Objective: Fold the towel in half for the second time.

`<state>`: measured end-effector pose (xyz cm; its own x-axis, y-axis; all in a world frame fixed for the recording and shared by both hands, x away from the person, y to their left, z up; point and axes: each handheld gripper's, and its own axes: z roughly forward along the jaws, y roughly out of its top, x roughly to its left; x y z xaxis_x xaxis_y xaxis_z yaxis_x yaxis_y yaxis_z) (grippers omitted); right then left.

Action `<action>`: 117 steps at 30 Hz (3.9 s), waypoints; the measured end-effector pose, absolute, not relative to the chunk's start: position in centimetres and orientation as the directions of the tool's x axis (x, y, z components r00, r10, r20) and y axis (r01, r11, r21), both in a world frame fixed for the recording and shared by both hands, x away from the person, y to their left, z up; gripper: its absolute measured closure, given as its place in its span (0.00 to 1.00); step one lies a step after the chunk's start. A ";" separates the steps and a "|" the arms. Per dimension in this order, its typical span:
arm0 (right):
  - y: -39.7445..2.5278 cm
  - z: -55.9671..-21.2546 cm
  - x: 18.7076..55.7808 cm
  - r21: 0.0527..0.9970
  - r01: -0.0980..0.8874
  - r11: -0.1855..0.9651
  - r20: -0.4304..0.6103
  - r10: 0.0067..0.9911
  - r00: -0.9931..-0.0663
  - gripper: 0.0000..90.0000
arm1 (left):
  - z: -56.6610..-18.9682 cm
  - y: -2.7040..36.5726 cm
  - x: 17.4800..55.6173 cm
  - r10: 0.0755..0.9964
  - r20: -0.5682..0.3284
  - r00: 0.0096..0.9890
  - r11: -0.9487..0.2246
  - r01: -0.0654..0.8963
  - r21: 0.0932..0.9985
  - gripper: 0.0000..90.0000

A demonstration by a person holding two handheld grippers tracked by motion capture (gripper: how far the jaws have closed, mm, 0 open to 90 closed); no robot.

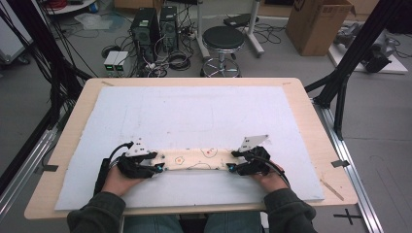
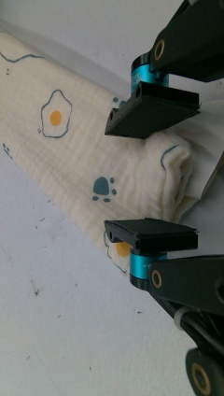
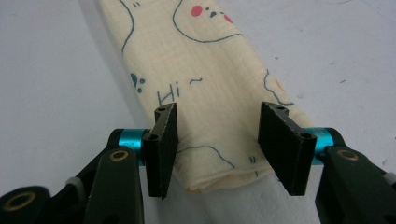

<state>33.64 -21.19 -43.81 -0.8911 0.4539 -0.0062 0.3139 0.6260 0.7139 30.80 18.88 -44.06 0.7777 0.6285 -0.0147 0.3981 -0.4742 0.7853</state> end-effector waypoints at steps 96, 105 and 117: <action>-20.9 -41.5 42.7 0.700 0.551 0.454 0.158 0.654 -0.739 0.90 | -42.3 19.2 38.4 0.818 -0.020 0.575 -0.315 0.477 0.821 0.91; -20.1 -42.6 44.5 0.694 0.567 0.444 0.147 0.684 -0.715 0.90 | -43.5 19.5 39.7 0.834 -0.049 0.550 -0.280 0.497 0.821 0.91; -21.0 -42.3 44.5 0.726 0.577 0.374 0.213 0.675 -0.706 0.74 | -42.8 20.3 39.4 0.828 -0.113 0.550 -0.213 0.494 0.843 0.72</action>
